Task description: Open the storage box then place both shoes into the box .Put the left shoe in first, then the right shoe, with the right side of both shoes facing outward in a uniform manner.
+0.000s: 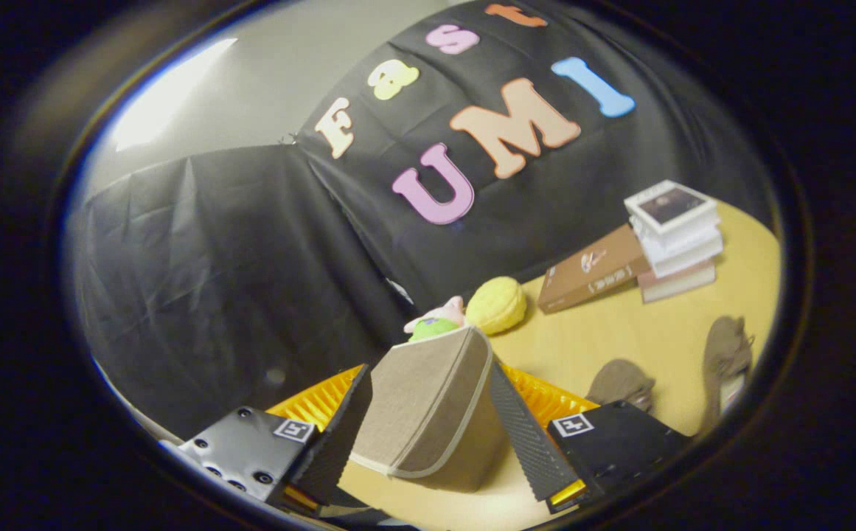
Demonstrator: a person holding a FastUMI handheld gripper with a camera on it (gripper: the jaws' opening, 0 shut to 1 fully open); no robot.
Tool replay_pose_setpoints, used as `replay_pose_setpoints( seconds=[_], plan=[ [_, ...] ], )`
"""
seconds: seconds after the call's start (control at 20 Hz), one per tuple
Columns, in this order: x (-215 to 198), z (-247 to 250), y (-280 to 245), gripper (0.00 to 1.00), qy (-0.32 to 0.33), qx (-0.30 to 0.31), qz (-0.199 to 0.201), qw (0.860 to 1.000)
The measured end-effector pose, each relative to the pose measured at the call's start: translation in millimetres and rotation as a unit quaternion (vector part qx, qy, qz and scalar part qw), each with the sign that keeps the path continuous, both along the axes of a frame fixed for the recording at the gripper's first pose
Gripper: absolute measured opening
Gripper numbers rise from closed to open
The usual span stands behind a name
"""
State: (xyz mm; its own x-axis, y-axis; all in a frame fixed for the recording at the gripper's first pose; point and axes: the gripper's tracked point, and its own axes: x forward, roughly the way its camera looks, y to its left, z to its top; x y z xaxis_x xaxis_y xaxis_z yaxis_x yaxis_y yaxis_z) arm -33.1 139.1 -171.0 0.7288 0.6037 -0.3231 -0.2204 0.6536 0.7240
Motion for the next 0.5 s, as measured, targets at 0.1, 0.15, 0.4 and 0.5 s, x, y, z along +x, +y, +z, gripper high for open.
replay_pose_setpoints(
  seconds=[0.1,0.15,0.4,0.5],
  plan=[
    [-3.7,-18.3,6.9,1.0,0.048,0.04,0.004,0.998],
    [-4.8,-23.8,9.7,1.0,0.068,0.058,0.007,0.996],
    [-17.7,-52.2,28.0,1.0,0.131,0.115,0.034,0.984],
    [-28.2,-61.2,36.6,1.0,0.157,0.142,0.043,0.976]
  ],
)
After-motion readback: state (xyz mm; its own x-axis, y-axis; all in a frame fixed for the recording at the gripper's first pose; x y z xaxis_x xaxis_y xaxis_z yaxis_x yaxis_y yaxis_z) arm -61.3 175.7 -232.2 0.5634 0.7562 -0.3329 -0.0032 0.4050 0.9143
